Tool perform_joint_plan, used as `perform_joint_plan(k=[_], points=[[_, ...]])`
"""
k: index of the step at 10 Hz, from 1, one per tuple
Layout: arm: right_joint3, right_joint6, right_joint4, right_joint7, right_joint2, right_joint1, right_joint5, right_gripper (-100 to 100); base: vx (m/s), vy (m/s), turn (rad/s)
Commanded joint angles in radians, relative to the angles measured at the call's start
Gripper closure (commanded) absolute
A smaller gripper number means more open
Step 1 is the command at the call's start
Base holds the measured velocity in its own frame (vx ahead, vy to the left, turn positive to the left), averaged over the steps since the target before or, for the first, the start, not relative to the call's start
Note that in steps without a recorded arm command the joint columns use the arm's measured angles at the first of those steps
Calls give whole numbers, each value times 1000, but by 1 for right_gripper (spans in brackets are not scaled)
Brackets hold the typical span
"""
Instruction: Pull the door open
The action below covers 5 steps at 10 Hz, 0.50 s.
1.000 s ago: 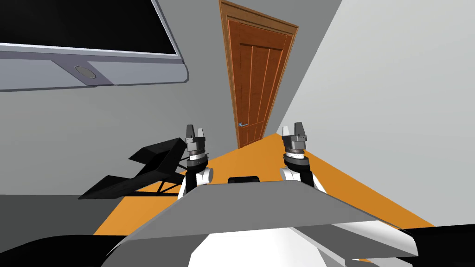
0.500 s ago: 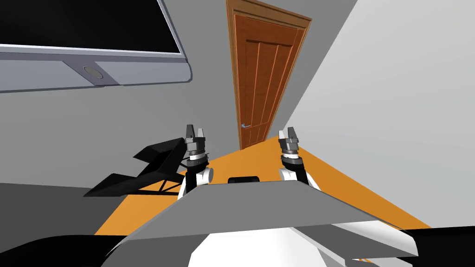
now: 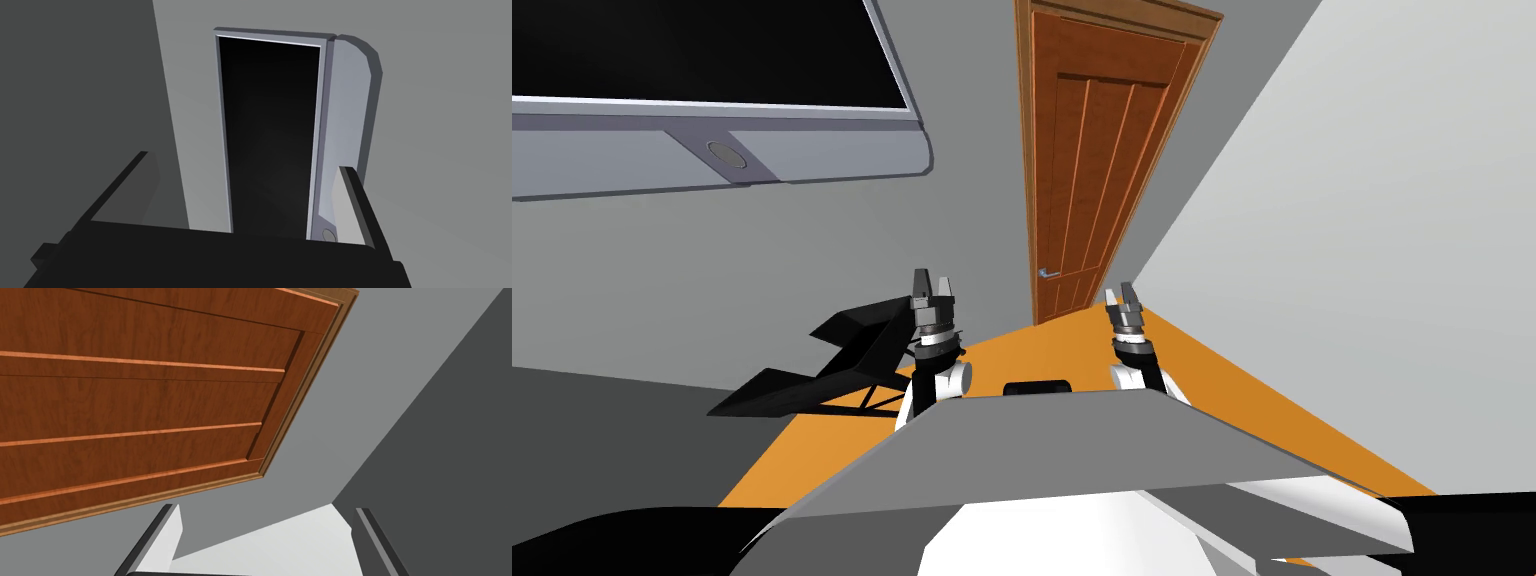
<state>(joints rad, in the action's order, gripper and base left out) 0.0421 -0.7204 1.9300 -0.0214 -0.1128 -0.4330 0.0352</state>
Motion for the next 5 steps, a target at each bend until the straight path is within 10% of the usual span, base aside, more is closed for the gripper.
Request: perform_joint_plan(k=[1,5], points=[[-2,-10,-50,-16,-12,4,-6,-100,85,10,120],[-3,-30,-152,-43,-35,28,-18,-100,82,0,97]])
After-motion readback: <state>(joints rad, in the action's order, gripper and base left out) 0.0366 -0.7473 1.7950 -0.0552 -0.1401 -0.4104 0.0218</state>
